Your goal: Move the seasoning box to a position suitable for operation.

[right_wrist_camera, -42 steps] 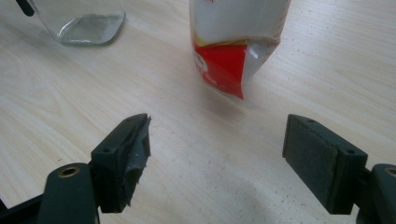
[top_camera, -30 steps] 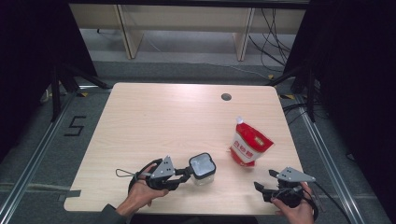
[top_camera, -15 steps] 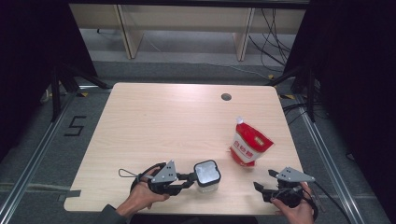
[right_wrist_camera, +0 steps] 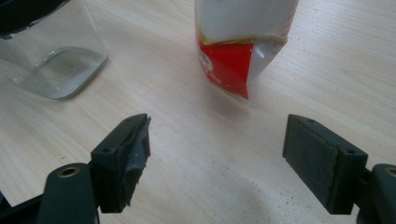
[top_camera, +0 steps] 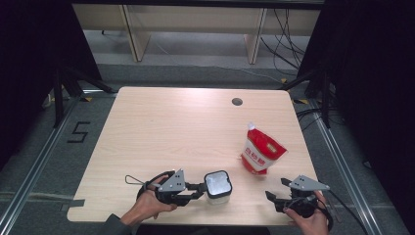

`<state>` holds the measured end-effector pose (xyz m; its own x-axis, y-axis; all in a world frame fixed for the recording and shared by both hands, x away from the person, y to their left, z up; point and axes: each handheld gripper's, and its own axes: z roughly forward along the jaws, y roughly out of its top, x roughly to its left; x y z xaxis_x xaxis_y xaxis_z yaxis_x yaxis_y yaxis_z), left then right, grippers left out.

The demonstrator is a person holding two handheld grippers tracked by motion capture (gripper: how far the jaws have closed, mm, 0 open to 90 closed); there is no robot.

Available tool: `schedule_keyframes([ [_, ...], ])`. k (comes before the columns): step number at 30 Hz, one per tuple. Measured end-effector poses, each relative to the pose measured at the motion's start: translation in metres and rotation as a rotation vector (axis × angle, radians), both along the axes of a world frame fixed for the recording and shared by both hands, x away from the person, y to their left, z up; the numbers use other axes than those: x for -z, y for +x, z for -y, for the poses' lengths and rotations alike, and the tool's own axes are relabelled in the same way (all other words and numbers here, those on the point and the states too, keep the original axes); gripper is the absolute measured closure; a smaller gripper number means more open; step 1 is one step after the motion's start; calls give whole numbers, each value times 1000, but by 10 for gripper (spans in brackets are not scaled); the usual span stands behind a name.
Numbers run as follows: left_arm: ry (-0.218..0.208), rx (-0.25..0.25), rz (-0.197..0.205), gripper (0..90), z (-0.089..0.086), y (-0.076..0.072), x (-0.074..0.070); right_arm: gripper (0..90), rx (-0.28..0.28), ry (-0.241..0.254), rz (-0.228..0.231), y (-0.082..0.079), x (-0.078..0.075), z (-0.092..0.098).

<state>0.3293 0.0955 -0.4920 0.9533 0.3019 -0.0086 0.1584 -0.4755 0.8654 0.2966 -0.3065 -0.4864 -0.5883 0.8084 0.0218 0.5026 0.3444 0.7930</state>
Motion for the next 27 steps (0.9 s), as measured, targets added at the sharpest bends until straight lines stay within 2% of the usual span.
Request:
schedule_keyframes([
  [1, 2, -7, -2, 716, 0, 0, 0, 241, -3, -2, -13, 0, 0, 0],
  [2, 2, -7, -2, 714, 0, 0, 0, 241, 8, 17, -34, -2, 0, -2],
  [3, 10, -12, 4, 713, -2, 2, -1, 241, 9, 20, -36, -2, 0, -2],
  [4, 0, -27, -13, 712, -2, 2, 0, 241, 8, 16, -30, -1, 0, -2],
  [5, 0, -27, -13, 711, -2, 2, 0, 241, 8, 16, -30, -1, 0, -2],
  [6, 12, -18, 10, 711, -4, 4, -1, 241, 1, 13, -27, -1, 0, -2],
  [7, 8, -34, -5, 710, -4, 3, 0, 241, 4, 16, -30, -1, 0, -2],
  [8, 30, -33, 15, 709, -6, 5, -1, 241, -12, -5, -4, 0, 0, 0],
  [9, 30, -33, 15, 708, -6, 5, -1, 241, -12, -5, -4, 0, 0, 0],
  [10, 20, -50, 11, 707, -6, 5, -1, 241, 0, 14, -25, -1, 0, -2],
  [11, 20, -50, 11, 704, -6, 5, -1, 241, 0, 14, -25, -1, 0, -2],
  [12, -4, -66, -3, 700, -6, 6, 1, 241, -2, 21, -34, -1, 0, -3],
  [15, 9, -78, 2, 684, -7, 7, 0, 241, -3, 21, -33, -1, 0, -3],
  [16, -9, -87, -15, 682, -7, 7, 1, 241, -6, 12, -10, 0, 1, -2],
  [17, -9, -87, -15, 677, -7, 7, 1, 241, -6, 12, -10, 0, 1, -2],
  [18, 9, -72, -17, 666, -8, 8, -1, 240, -6, 13, -26, -1, 0, -3],
  [19, 9, -72, -17, 651, -8, 8, -1, 240, -6, 13, -26, -1, 0, -3],
  [21, -22, -63, -57, 594, -9, 8, -2, 239, -17, -6, -23, 0, 0, -2],
  [23, -19, -50, -52, 543, -10, 9, -3, 238, -18, -5, -22, 0, 0, -2],
  [24, -17, -64, -70, 543, -12, 8, -3, 237, -22, 0, -23, 1, 1, -2],
  [26, -18, -77, -73, 476, -14, 8, -5, 237, -17, 0, -23, 1, 1, -1],
  [27, -28, -89, -88, 445, -16, 8, -6, 237, -17, 0, -25, 1, 1, -1],
])
